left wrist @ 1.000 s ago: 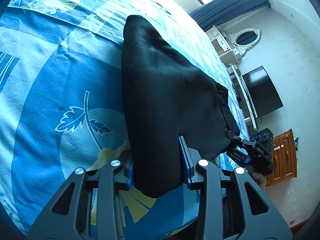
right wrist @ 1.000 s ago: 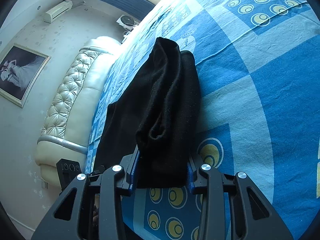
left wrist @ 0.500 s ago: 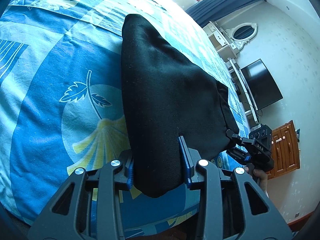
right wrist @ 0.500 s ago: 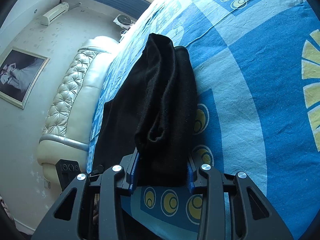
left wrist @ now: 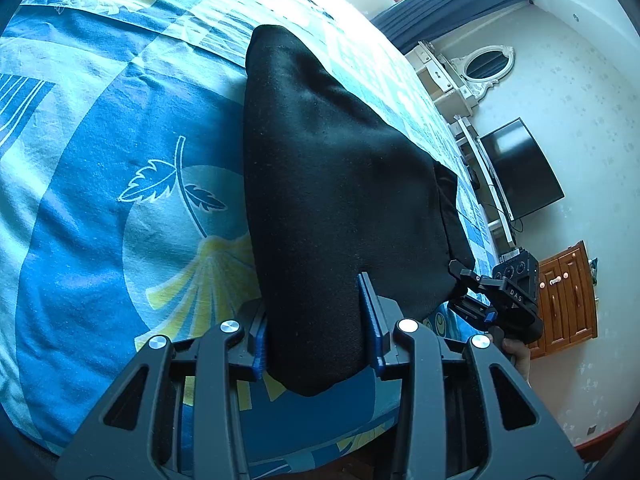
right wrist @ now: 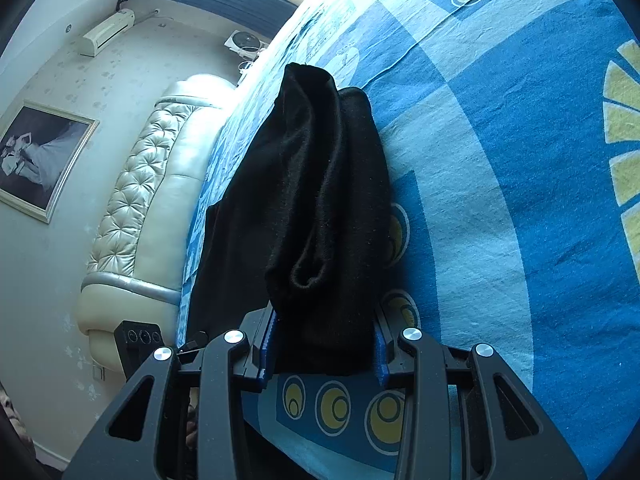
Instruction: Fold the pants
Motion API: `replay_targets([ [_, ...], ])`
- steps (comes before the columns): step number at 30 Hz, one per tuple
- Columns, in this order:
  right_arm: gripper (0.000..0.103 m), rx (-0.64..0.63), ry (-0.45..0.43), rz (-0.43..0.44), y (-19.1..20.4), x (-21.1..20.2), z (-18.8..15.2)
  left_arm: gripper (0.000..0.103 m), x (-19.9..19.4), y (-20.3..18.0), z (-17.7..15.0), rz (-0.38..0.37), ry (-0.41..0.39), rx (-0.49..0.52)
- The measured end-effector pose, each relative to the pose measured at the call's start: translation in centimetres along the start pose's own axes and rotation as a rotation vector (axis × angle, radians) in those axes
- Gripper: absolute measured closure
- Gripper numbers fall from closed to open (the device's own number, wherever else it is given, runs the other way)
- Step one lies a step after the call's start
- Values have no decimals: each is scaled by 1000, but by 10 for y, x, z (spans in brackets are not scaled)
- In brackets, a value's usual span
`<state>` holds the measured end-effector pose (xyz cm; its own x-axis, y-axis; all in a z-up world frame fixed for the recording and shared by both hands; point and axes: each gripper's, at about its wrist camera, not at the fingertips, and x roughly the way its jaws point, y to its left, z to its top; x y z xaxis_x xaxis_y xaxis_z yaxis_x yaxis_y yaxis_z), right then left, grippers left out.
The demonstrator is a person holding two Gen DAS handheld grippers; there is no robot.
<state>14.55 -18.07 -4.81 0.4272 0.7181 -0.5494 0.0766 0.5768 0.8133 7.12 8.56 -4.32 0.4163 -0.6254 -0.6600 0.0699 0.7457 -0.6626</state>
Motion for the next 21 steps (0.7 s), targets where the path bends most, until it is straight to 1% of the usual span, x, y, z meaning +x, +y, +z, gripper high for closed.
replay_targets([
  [11,64,7,1,10,-3,1,-2,65,-1,0,-1,-3,2,-4],
  [14,62,14,2,21,-4,2,-2,63,0,2,-1,-3,4,-6],
  [16,60,22,1,32,-8,2,-2,55,0,5,-1,-4,9,-16],
  [17,56,27,-1,43,-10,2,-1,52,1,7,-1,-8,10,-27],
  [18,53,36,-5,57,-11,1,-1,48,1,11,0,-18,12,-39],
  [20,50,58,-10,90,-13,0,-1,45,-1,15,0,-45,12,-61],
  [21,48,65,-12,109,-13,0,-1,41,0,16,0,-58,11,-67],
])
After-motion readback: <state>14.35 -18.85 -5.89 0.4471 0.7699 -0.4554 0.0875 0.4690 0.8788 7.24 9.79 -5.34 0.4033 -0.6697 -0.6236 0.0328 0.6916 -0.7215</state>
